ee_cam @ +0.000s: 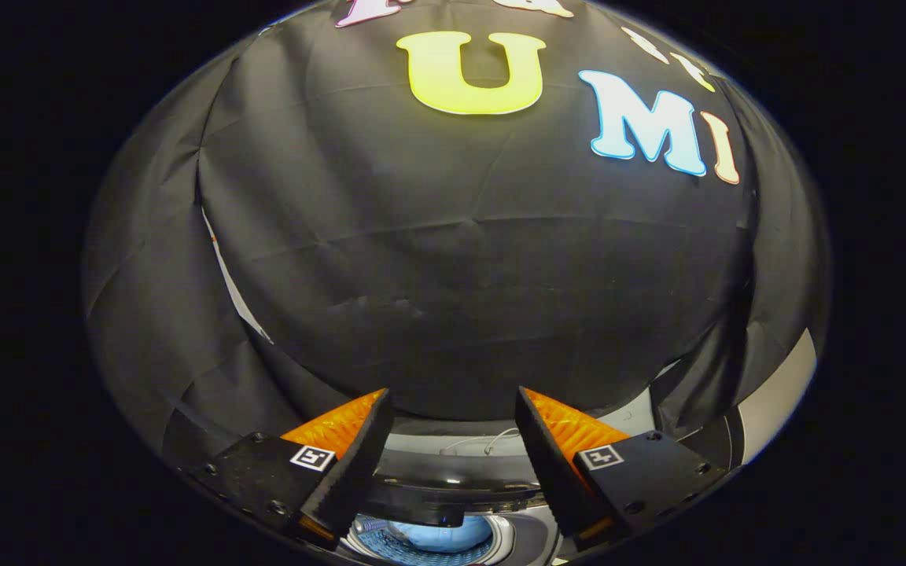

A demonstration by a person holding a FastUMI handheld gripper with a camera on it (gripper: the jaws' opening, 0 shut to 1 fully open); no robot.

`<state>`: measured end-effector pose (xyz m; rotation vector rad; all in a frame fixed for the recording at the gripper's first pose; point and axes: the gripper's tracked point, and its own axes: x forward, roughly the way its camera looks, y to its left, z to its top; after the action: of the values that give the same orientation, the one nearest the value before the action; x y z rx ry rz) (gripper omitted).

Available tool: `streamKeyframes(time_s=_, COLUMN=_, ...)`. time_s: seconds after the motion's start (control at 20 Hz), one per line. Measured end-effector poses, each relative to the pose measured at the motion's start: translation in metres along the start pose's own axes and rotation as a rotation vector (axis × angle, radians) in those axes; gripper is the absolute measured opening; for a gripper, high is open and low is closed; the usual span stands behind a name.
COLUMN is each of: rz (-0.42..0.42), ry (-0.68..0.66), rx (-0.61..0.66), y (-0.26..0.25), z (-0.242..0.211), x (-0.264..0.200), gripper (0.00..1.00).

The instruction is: Put the clothes into the washing machine and then close the washing machine lid.

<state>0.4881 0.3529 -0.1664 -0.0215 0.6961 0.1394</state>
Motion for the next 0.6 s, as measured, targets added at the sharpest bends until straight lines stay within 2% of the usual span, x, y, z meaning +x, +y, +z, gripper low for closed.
streamKeyframes(time_s=0.15, rz=0.007, ry=0.014, rx=-0.002, y=0.002, z=-0.004, x=-0.002, gripper=0.97)
streamKeyframes(time_s=0.6, rz=0.009, ry=-0.064, rx=-0.008, y=0.007, z=-0.02, x=-0.034, gripper=0.98)
